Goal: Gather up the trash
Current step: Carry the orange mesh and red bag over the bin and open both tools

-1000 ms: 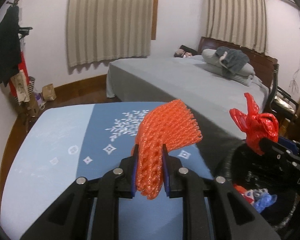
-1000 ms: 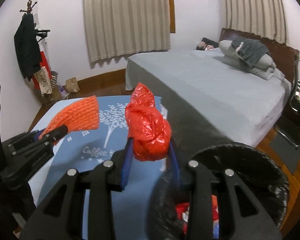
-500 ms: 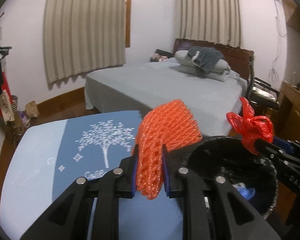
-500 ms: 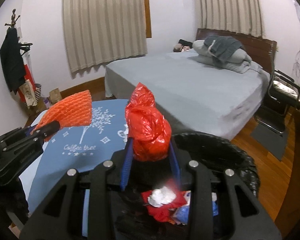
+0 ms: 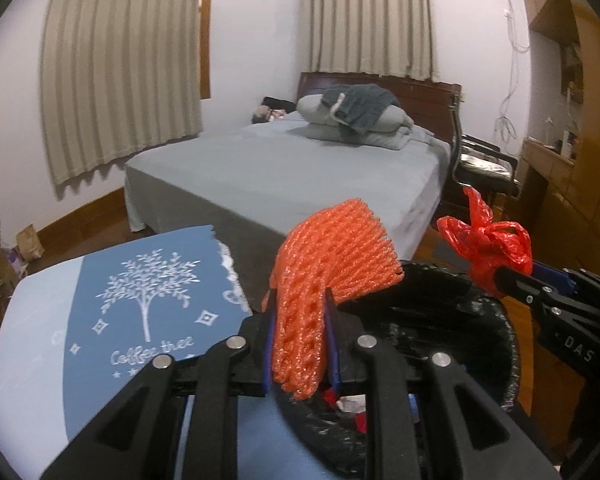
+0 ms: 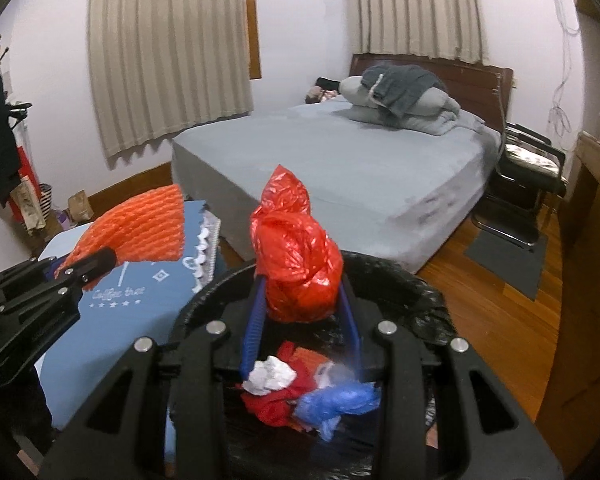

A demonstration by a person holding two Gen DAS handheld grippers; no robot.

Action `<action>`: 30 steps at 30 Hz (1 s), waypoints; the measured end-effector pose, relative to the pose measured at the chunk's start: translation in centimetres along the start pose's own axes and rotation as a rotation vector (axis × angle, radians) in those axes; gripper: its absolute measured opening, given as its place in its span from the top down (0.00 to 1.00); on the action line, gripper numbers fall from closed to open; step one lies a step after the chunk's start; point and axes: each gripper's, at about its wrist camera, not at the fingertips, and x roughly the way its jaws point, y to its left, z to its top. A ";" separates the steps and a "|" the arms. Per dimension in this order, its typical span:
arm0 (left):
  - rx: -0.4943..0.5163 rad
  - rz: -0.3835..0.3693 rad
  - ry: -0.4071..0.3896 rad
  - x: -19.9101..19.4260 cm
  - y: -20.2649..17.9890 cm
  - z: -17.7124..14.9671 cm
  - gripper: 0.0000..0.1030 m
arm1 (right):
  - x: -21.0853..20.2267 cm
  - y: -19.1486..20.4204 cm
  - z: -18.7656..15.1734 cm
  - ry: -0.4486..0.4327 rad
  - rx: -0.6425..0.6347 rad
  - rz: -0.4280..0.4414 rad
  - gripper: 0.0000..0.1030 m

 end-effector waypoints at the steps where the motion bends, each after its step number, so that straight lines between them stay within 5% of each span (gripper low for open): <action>1: 0.004 -0.005 0.000 0.0 -0.3 0.0 0.80 | -0.1 -0.1 -0.1 0.001 0.004 -0.005 0.67; 30: 0.088 -0.172 0.104 6.3 -8.5 -1.4 0.80 | 1.1 -6.4 -3.0 0.067 0.086 -0.134 0.67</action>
